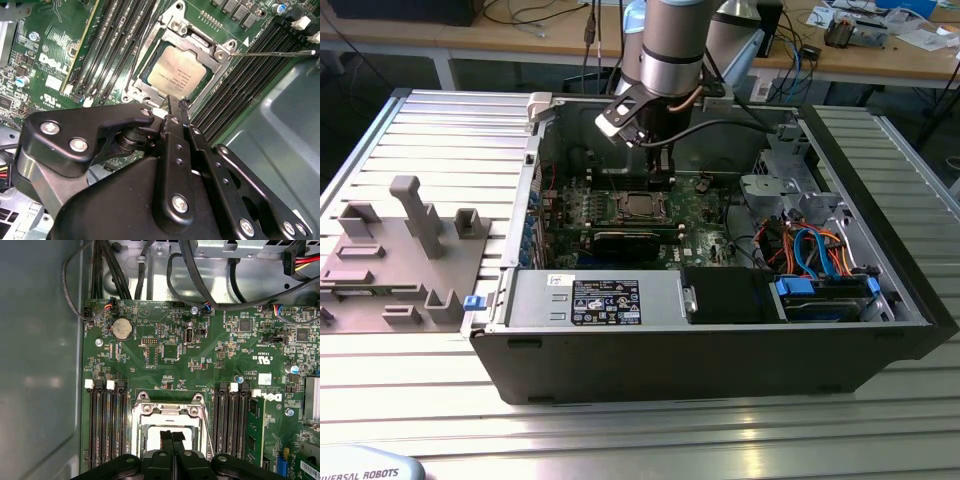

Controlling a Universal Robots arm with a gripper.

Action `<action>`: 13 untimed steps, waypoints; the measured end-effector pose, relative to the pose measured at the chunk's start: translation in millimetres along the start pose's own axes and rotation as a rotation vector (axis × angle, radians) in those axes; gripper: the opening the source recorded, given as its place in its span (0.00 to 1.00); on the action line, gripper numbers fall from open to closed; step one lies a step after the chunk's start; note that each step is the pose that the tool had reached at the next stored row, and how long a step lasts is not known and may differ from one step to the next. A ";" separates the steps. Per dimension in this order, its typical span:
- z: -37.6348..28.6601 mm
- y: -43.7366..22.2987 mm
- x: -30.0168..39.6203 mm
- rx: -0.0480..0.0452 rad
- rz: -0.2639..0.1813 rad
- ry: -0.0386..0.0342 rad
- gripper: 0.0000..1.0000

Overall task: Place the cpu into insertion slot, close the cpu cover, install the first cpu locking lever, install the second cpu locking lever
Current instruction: 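Close the cpu cover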

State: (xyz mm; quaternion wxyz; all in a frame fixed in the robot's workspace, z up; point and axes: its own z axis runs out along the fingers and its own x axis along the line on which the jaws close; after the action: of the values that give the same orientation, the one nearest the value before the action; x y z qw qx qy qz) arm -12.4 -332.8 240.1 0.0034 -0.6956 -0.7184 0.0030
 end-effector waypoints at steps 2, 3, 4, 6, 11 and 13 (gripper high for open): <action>0.2 -0.2 0.0 0.0024 0.000 0.0001 0.11; 0.4 -0.4 0.0 0.0062 0.000 0.0001 0.11; 0.4 -0.6 0.0 0.0082 0.000 -0.0001 0.11; 0.5 -1.0 0.0 0.0101 0.000 -0.0001 0.11; 0.7 -2.8 0.1 0.0101 0.000 0.0001 0.11; 0.8 -3.3 0.1 0.0101 0.000 0.0001 0.11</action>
State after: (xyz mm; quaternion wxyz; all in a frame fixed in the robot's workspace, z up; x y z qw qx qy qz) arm -15.7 -332.8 239.4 0.0069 -0.6955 -0.7184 0.0066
